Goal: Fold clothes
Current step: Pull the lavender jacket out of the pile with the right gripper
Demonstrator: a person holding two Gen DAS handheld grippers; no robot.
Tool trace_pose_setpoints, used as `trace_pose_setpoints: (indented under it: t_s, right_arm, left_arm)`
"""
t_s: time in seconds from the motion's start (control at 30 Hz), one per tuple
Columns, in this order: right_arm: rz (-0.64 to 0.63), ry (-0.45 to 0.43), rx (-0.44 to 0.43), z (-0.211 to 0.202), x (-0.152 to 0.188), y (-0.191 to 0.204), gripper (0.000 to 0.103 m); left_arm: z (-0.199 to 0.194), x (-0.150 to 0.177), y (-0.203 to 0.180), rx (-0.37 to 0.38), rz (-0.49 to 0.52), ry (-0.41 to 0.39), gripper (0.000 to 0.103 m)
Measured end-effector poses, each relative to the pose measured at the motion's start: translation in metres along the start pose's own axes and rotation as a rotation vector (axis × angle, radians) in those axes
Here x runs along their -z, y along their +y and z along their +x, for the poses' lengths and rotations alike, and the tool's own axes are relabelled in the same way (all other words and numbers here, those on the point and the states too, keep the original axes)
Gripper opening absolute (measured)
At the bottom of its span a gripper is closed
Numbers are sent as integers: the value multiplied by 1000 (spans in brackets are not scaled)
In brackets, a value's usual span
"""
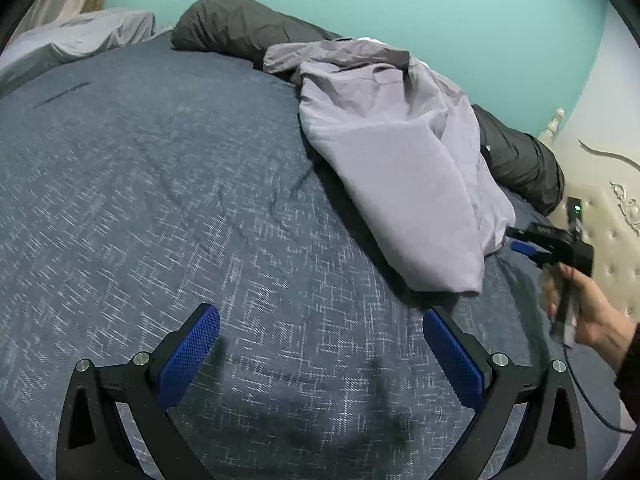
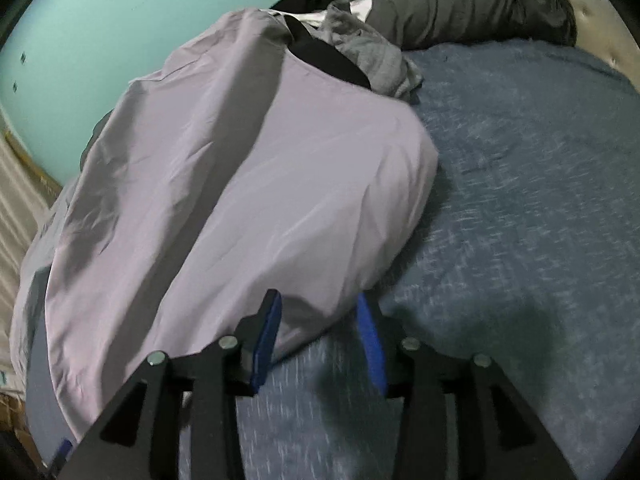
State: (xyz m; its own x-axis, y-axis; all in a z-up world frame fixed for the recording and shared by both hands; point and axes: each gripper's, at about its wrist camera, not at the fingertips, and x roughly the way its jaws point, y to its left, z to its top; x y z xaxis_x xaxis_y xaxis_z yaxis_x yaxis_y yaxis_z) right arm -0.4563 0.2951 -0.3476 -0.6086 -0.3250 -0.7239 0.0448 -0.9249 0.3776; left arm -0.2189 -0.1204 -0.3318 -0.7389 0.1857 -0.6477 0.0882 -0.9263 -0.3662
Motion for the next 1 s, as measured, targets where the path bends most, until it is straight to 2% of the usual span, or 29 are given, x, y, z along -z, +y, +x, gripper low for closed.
trace_pose_setpoints:
  t_s: [0.1,0.17,0.27,0.43,0.6,0.8,1.0]
  right_arm:
    - [19,3,-38,11,-2,4,39]
    - [14,3,-44,14,-1,8,14]
    - [-29,-34,-43,5,0,21,1]
    - [-121,-105,-91,-45,9,47,1]
    - [-199,-135,-158,-106,31,79,1]
    - [-271,-153,-268,-188,74,115,1]
    - [-331,-95,-380,-238,143,158,1]
  left_arm:
    - [0,0,-1,1,8,-7,103]
    - [-1,0,-3,-4,19,-14,103]
    - [-1,0,-4,-10,33,-14,103]
    - [-8,-1,-11,-4,58,-21,103]
    - [-34,-7,-23,9,88,-66,103]
    - [-84,-1,-39,43,110,-81,103]
    - [-154,18,-49,99,109,-100,103]
